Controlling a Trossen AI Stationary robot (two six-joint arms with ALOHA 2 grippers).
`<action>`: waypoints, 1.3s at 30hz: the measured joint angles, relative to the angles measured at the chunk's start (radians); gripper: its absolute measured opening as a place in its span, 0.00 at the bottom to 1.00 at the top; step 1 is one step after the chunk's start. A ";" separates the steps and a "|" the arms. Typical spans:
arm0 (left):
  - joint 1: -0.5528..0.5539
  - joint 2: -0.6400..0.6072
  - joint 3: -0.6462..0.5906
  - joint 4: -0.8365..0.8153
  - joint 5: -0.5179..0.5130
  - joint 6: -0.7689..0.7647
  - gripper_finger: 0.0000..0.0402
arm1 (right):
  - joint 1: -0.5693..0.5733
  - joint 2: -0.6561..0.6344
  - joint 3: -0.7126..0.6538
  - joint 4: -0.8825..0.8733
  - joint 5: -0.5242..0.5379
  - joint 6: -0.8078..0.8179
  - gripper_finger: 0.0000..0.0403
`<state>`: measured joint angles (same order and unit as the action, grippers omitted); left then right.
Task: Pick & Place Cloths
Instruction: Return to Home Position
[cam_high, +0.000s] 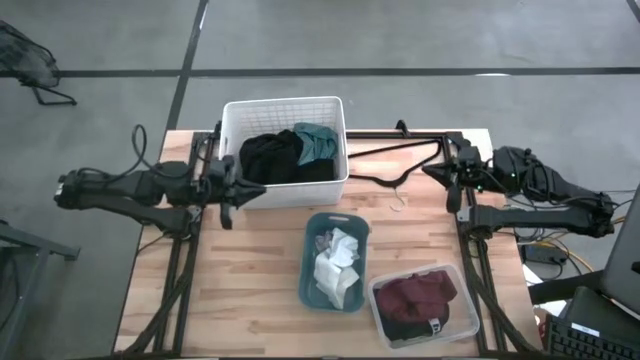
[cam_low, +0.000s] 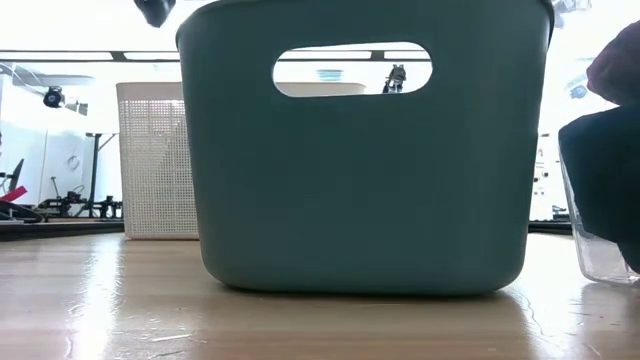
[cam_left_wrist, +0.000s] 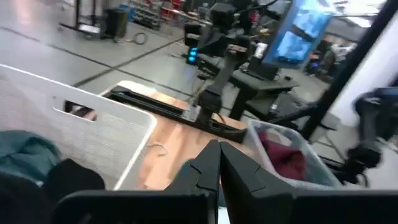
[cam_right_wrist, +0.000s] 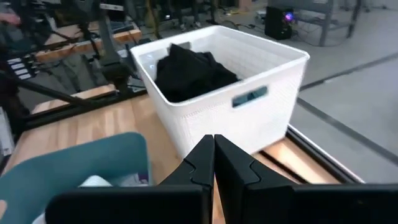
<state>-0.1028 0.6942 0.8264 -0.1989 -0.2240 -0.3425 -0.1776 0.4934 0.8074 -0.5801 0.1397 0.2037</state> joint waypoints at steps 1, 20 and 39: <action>0.000 -0.022 -0.014 -0.004 0.016 -0.002 0.03 | 0.000 -0.018 -0.019 0.000 0.015 0.011 0.02; -0.009 -0.267 -0.401 0.159 0.154 0.027 0.03 | 0.000 -0.268 -0.249 0.064 0.084 -0.107 0.02; -0.072 -0.337 -0.560 0.298 0.160 0.024 0.03 | 0.000 -0.469 -0.365 0.091 -0.035 -0.046 0.02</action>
<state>-0.1750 0.3571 0.2665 0.0993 -0.0640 -0.3181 -0.1772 0.0240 0.4427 -0.4892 0.1051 0.1574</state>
